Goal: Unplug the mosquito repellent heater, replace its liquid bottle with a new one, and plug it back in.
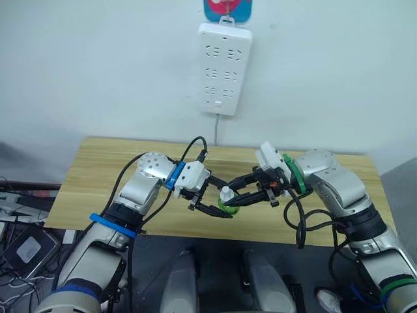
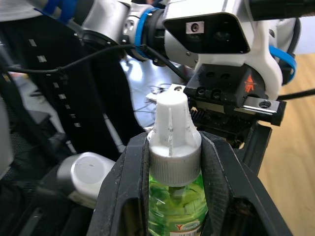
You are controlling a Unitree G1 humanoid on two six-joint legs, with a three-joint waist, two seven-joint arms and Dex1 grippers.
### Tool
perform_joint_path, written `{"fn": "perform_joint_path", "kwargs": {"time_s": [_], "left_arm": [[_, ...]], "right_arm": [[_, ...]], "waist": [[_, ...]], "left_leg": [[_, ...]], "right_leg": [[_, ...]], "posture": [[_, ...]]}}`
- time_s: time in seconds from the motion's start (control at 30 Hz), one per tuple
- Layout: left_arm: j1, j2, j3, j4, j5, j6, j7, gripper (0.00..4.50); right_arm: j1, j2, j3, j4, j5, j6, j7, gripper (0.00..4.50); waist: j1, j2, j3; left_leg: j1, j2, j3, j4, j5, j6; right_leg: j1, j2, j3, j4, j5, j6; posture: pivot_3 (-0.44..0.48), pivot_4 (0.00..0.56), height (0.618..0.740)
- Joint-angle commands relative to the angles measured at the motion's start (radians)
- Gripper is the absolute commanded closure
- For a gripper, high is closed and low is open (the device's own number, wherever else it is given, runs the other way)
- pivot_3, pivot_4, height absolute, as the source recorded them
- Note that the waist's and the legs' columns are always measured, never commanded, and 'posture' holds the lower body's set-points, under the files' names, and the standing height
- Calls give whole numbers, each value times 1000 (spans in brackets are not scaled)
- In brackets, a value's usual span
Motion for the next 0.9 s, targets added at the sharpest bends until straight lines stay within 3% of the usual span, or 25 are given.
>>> {"fn": "perform_joint_path", "kwargs": {"time_s": [0.03, 0.23, 0.37, 0.47, 0.6, 0.9], "left_arm": [[2, -47, -32, -23, 29, 5, -25, 2265], [-14, -79, 13, 34, 66, -1, 0, 2265], [-26, -92, 37, 74, 86, -13, 23, 2265], [-35, -100, 58, 108, 104, -20, 59, 2265], [-46, -116, 86, 127, 118, -20, 100, 2265], [-74, -138, 99, 169, 140, -37, 107, 2265]], "right_arm": [[-5, -22, -58, -43, 23, -22, -2, 2104], [174, -179, -156, -182, 22, -28, -27, 25], [299, -227, -240, -310, 47, 18, -132, 25], [344, -165, -273, -439, 58, 107, -334, 25], [349, -24, -212, -544, -34, 177, -610, 25], [357, 100, -118, -553, -132, 201, -831, 25]], "waist": [[7, 0, 0], [8, 0, 0], [-3, 1, -1], [-14, 1, -1], [-24, 1, -2], [-23, 2, -2]], "left_leg": [[0, -1, 0, 0, 0, 0], [-1, -2, -3, 1, 0, 0], [-1, -1, -6, 1, 0, 0], [0, 0, -6, 1, 1, -1], [1, 0, -9, 0, 4, -6], [0, -1, -10, 0, 6, -9]], "right_leg": [[0, -1, 0, 0, 0, 0], [2, -3, -6, -2, 0, 0], [2, -3, -10, 0, 0, 0], [2, -1, -10, 2, 0, 0], [2, -1, -12, 6, 0, 0], [2, -1, -13, 6, -1, -1]], "posture": [[16, 271, 740], [-9, 270, 740], [-23, 269, 740], [-33, 263, 740], [-31, 261, 740], [-47, 250, 740]]}}
